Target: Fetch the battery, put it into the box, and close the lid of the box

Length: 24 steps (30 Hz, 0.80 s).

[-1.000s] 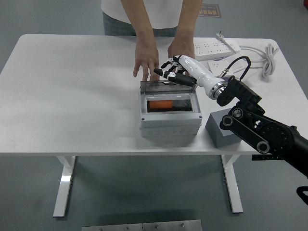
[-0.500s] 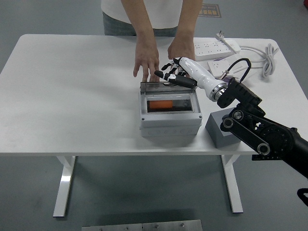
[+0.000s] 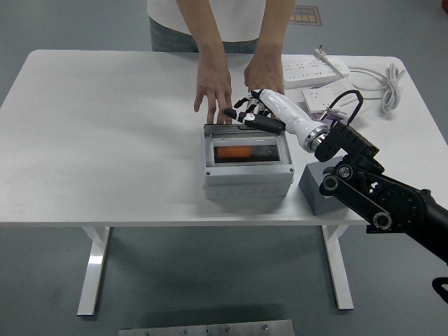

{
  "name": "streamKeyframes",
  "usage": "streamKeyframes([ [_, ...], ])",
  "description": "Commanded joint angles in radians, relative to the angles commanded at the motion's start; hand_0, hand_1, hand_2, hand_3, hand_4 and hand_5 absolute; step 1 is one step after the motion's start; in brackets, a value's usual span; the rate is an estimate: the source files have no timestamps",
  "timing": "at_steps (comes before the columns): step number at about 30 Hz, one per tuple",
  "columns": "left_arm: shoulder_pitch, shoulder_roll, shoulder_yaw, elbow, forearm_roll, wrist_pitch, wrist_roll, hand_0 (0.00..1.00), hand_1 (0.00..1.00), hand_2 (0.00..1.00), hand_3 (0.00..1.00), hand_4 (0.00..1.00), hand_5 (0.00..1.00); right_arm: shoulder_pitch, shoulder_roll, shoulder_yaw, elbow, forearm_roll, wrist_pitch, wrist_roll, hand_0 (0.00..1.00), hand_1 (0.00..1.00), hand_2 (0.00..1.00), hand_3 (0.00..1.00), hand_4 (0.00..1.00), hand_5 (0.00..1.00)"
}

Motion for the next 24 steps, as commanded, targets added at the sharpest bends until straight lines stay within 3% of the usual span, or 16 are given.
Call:
streamKeyframes([
  [24,-0.002,-0.001,-0.003,0.000,0.006,-0.001,0.003,0.632,0.698,0.573,0.541,0.500,0.002,-0.012,-0.005,-0.002,-0.003,0.008,-0.002,0.003,0.373,0.378,0.520,0.640,0.974,0.998],
])
